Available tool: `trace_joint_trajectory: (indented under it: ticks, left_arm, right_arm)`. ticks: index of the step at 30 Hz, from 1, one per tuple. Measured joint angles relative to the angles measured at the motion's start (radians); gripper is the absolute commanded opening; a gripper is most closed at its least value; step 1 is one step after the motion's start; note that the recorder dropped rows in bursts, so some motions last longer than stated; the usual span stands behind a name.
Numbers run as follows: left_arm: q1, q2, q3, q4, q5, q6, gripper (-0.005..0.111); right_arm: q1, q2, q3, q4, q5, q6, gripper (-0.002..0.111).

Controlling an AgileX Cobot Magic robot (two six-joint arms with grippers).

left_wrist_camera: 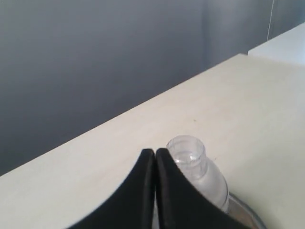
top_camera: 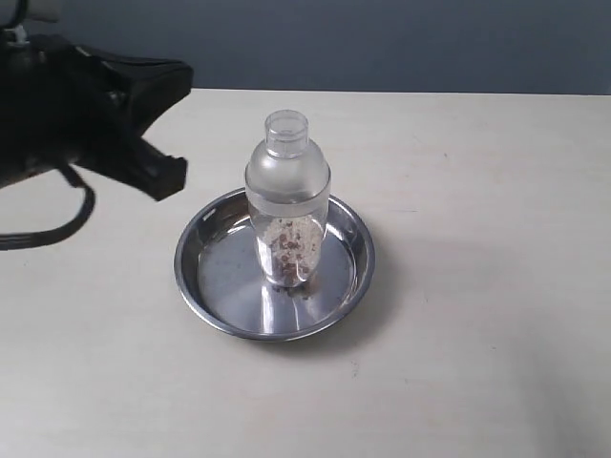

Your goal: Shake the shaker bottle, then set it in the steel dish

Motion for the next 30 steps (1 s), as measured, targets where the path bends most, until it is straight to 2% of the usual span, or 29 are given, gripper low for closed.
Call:
trace_joint_trajectory:
  ticks: [4,7,11,22,25,30]
  left_arm:
    - [0.001,-0.138,0.0,0.033,0.214,0.0,0.001]
    - [0.001,-0.232,0.0,0.139,0.33,0.002,0.001]
    - [0.002,-0.342,0.0,0.21,0.396,0.002,0.001]
    - [0.009,-0.539,0.016,0.214,0.541,-0.011,0.001]
    - [0.052,-0.597,0.065,0.167,0.555,-0.022,0.001]
    - [0.187,-0.693,0.203,0.05,0.525,-0.027,0.001]
  right_arm:
    - [0.0,0.0,0.0,0.0,0.0,0.0,-0.001]
    - [0.0,0.0,0.0,0.0,0.0,-0.002,-0.001]
    - [0.0,0.0,0.0,0.0,0.0,-0.002,-0.001]
    - [0.0,0.0,0.0,0.0,0.0,-0.002,-0.001]
    - [0.0,0.0,0.0,0.0,0.0,-0.002,-0.001]
    - [0.0,0.0,0.0,0.0,0.0,-0.002,-0.001]
